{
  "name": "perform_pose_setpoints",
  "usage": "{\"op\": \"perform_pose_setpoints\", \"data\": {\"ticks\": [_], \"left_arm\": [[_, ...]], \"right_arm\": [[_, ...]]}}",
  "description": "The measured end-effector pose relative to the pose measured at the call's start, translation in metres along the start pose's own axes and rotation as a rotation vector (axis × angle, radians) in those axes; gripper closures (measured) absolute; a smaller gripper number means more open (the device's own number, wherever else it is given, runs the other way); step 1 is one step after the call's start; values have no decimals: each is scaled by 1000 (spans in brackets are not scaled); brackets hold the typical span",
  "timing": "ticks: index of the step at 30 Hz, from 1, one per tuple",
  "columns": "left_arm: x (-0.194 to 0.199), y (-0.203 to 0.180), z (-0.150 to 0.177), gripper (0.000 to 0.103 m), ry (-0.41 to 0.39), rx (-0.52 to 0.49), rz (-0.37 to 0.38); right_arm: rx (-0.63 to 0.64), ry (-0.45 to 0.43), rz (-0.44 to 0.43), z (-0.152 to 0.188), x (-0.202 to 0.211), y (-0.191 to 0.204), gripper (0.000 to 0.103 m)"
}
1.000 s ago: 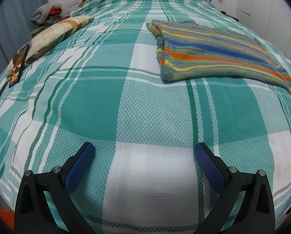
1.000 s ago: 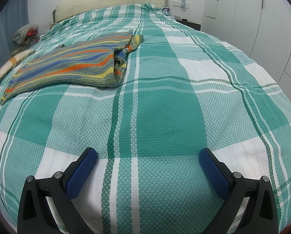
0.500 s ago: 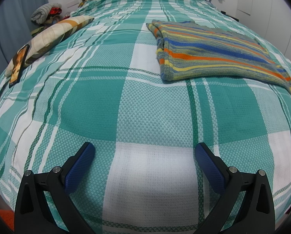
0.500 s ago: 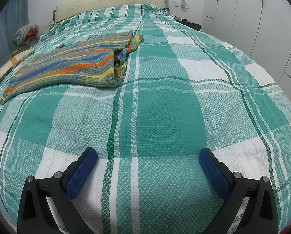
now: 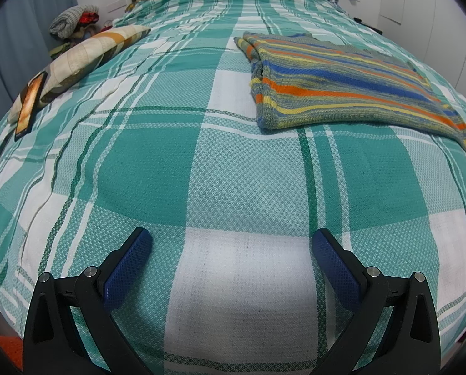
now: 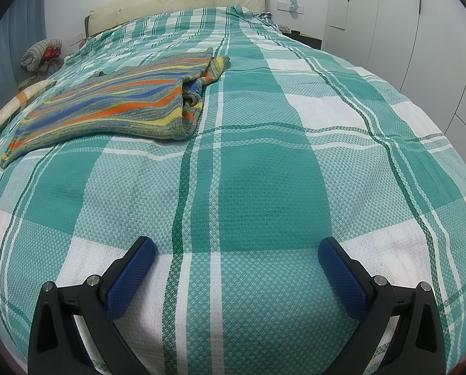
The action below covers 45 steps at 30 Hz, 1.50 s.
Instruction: Fold small clothes
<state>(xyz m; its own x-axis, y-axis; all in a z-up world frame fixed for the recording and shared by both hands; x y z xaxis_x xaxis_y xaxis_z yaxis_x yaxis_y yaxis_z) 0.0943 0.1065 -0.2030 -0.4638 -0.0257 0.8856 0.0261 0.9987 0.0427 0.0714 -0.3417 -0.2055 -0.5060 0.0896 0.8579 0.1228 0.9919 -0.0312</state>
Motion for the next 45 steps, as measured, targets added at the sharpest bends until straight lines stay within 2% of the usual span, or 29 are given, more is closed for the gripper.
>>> {"op": "perform_pose_setpoints", "data": {"ticks": [31,34,36,39,43,45], "left_arm": [[0,0,0,1,1,2,-1],[4,-1,-1,1,27,-15,-9],[20,-9,0,2,32,-81,-30],[52,-39,1,2,-61,-222,-33],[78,-123,-11,2,-120,-428,116],[82,-176,-25,2,-138,-524,194]], "right_arm": [[-1,-2,-1,1,-1,0,0],[-4,6,-5,0,-1,0,0],[10,51,-24,-5,0,0,0],[25,134,-127,-20,7,-6,0],[-4,166,-309,-58,7,-17,0],[-19,199,-376,-90,-2,-22,0]]}}
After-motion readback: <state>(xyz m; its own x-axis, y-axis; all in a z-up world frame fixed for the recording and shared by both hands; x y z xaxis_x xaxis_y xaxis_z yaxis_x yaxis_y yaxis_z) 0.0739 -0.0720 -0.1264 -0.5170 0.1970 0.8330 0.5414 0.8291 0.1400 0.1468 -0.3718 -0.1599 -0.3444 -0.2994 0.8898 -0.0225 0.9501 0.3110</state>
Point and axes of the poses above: each gripper's, at about its wrist camera, not at the fingertips, and x roughly against the way its jaws point, y to its left, z to its underside, the point moved 6 cm from there along -x, roughly the way its jaws point, and after that the axes turned 8 degrees about y, right-handed, at the moved point
